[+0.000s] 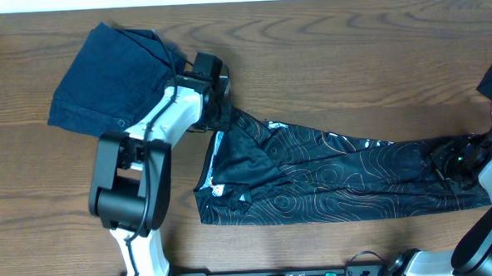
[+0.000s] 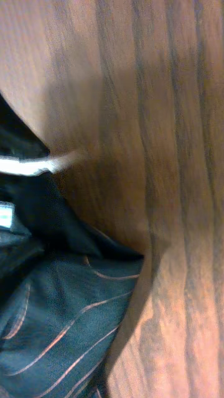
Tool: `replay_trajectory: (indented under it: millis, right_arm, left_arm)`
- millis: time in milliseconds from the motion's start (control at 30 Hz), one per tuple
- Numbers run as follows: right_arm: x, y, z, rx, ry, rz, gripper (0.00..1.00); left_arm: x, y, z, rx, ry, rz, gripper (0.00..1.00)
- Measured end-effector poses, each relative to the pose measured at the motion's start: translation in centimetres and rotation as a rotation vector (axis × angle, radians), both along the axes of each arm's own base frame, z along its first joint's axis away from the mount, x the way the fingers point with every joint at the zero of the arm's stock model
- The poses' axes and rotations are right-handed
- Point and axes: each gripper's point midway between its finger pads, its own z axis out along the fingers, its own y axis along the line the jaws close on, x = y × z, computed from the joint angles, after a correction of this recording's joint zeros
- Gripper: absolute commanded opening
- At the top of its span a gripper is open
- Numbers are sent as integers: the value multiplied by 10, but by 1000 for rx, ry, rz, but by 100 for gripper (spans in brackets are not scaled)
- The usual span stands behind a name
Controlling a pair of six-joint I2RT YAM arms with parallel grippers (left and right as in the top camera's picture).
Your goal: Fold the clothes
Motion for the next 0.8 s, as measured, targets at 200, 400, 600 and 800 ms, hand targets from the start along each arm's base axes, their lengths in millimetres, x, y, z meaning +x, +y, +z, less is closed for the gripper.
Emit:
replay_trajectory:
  millis: [200,400,600,800]
  right_arm:
    - [1,1,0,6,-7,6,44]
    - [2,4,0,20,-14,10,44]
    - [6,9,1,44,-46,34,44]
    - [24,14,4,51,-155,117,43]
  left_arm:
    - [6,2,-2,18,-26,-24,6]
    - [12,30,-3,149,-52,4,6]
    - [15,49,-3,191,-54,40,6]
    - [12,65,-4,216,-32,74,6]
